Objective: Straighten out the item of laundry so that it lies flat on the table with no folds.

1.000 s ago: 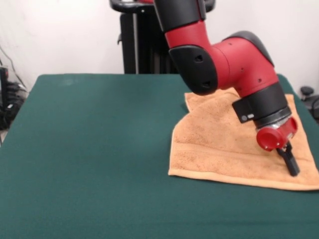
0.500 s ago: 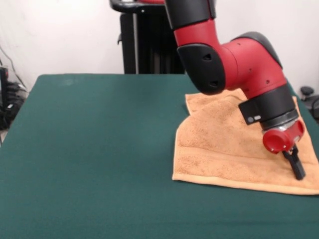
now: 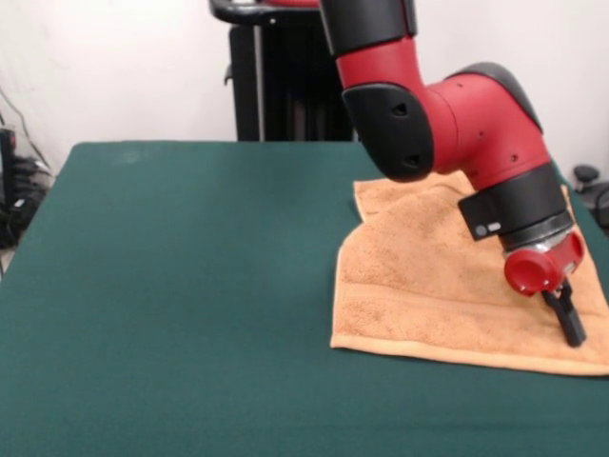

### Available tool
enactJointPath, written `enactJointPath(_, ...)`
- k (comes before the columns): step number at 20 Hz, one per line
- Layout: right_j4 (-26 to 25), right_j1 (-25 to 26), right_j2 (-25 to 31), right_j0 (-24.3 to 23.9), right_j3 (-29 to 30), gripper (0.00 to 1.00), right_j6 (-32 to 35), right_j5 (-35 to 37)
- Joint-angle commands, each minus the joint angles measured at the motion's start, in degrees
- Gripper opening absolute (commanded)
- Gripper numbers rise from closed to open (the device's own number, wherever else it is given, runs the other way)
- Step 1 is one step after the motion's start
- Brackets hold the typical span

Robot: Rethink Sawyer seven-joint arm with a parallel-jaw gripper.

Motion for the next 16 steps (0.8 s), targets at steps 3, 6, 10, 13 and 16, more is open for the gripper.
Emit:
enactJointPath(3,3.99,3.07,-0.75,3.25,-4.31,0.0,8.08,-2.29)
enactJointPath(6,5.39,3.47,-1.91,4.21,-4.68,0.0,7.99,-4.29)
enactJointPath(10,5.83,3.68,-2.17,4.02,-4.71,0.0,7.99,-4.34)
enactJointPath(13,1.46,1.94,0.92,0.22,-1.97,0.0,8.55,-1.43)
enactJointPath(16,-3.95,-1.27,5.85,-5.1,2.34,0.0,9.73,0.28)
